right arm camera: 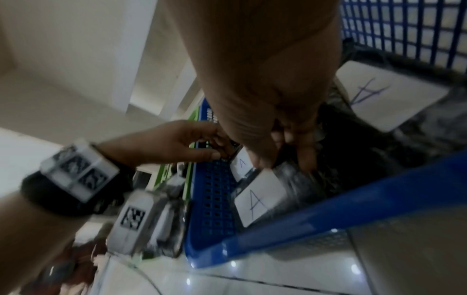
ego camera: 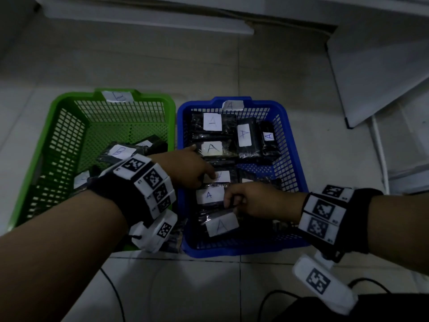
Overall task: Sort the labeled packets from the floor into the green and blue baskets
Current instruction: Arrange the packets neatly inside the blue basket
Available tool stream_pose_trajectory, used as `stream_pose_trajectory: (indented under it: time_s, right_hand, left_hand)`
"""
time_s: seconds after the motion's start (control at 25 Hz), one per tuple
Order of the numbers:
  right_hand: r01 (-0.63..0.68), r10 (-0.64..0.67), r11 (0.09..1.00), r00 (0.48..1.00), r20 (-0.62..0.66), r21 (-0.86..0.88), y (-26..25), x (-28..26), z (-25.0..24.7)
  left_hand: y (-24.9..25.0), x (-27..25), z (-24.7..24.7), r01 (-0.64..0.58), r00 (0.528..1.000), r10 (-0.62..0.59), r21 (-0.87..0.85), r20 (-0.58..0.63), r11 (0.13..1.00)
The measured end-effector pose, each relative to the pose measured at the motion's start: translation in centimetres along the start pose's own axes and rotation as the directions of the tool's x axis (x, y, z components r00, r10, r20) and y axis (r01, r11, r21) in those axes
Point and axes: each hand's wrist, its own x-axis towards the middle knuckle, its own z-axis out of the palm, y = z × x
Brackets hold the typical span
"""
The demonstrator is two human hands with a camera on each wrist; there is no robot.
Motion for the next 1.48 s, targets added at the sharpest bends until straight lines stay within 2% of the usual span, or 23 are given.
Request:
stream_pose_trajectory:
  time_s: [0.04, 0.08, 0.16, 0.2, 0.24, 0.4, 0.48, 0.56, 0.6, 0.64, 0.72, 0.8, 0.88, 0.96, 1.04, 1.08, 1.24, 1.32, 1.44, 1.48]
  right_hand:
    - [-0.012, 0.012, 0.999, 1.0, 0.004, -0.033, -0.1, -0.1, 0.0]
    - [-0.032, 0.03, 0.999, 0.998, -0.047, -0.038, -0.1, -0.1, 0.0]
    - [-0.073, 0.086, 0.995, 0.969, -0.23, 0.066, -0.2, 0.4, -0.2]
    - [-0.081, 0.121, 0.985, 0.954, -0.272, 0.154, -0.3, 0.8, -0.3]
    - [-0.089, 0.152, 0.968, 0.952, -0.266, 0.233, -0.5, 1.2, -0.5]
    - [-0.175, 0.245, 0.866, 0.965, -0.094, 0.469, -1.4, 2.4, -0.6]
    - [-0.167, 0.275, 0.819, 0.954, -0.12, 0.548, -1.4, 2.9, -1.2]
    - [-0.132, 0.288, 0.813, 0.938, -0.195, 0.567, -1.1, 3.4, -2.7]
    - [-0.119, 0.284, 0.831, 0.93, -0.231, 0.544, -0.8, 3.5, -3.6]
    - [-0.117, 0.274, 0.869, 0.923, -0.272, 0.48, -0.5, 3.4, -4.5]
    - [-0.161, 0.201, 0.977, 0.911, -0.36, 0.139, 0.2, 2.6, -5.8]
    - [-0.247, 0.167, 0.945, 0.929, -0.331, -0.216, 1.2, 1.2, -6.0]
    - [-0.309, 0.257, 0.851, 0.95, -0.178, -0.424, 2.3, 0.1, -5.4]
    - [-0.285, 0.288, 0.847, 0.956, -0.064, -0.449, 3.3, -0.1, -4.5]
    - [-0.258, 0.248, 0.878, 0.966, -0.077, -0.403, 4.0, 0.0, -3.7]
    - [-0.254, 0.229, 0.887, 0.967, -0.109, -0.387, 4.2, 0.1, -3.4]
    - [-0.247, 0.211, 0.838, 0.969, -0.129, -0.487, 4.3, 0.4, -2.4]
    - [-0.269, 0.207, 0.818, 0.962, -0.177, -0.509, 4.2, 0.9, -2.3]
    - [-0.308, 0.187, 0.884, 0.923, -0.337, -0.352, 4.3, 1.1, -2.6]
    - [-0.293, 0.173, 0.898, 0.921, -0.348, -0.328, 4.5, 1.0, -2.7]
  left_hand:
    - [0.1, 0.2, 0.0, 0.013, 1.0, -0.013, 0.023, 0.001, 1.0]
    - [0.3, 0.4, 0.1, 0.03, 1.0, -0.03, 0.055, 0.002, 0.998]
    - [0.5, 0.8, 0.2, 0.064, 0.998, -0.063, 0.107, -0.016, 0.992]
    - [0.7, 0.9, 0.3, 0.067, 0.997, -0.063, 0.116, -0.038, 0.991]
    - [0.7, 1.0, 0.4, 0.059, 0.997, -0.053, 0.114, -0.057, 0.992]
    - [-0.1, 0.8, 0.0, 0.029, 0.997, -0.026, 0.039, -0.073, 0.999]
    - [-1.0, 0.7, -0.4, 0.016, 0.977, -0.015, 0.007, -0.212, 1.0]
    - [-1.6, 0.7, -0.5, -0.022, 0.917, 0.003, -0.043, -0.399, 0.999]
    - [-1.6, 0.8, -0.5, -0.049, 0.907, 0.023, -0.052, -0.42, 0.997]
    - [-1.3, 0.9, -0.4, -0.066, 0.925, 0.042, -0.05, -0.377, 0.997]
    - [-0.8, 1.1, -0.1, -0.048, 0.975, 0.03, -0.073, -0.221, 0.996]
    - [-0.5, 1.4, 0.0, 0.009, 0.988, -0.027, -0.118, -0.149, 0.993]
    - [-0.4, 1.8, -0.4, 0.012, 0.989, -0.023, -0.074, -0.145, 0.997]
    - [0.0, 2.3, -0.6, -0.056, 0.98, 0.061, 0.031, -0.189, 0.998]
    - [0.9, 3.2, -0.6, -0.171, 0.959, 0.189, 0.105, -0.21, 0.98]
    - [1.5, 3.7, -0.6, -0.209, 0.957, 0.233, 0.142, -0.175, 0.967]
    - [2.5, 4.6, -0.6, -0.209, 0.977, 0.211, 0.274, 0.021, 0.939]
    - [2.5, 4.5, -0.8, -0.204, 0.979, 0.201, 0.275, 0.04, 0.939]
    - [2.6, 4.0, -0.9, -0.203, 0.979, 0.204, 0.221, 0.019, 0.954]
    - [2.6, 3.9, -0.8, -0.212, 0.977, 0.213, 0.205, 0.014, 0.956]
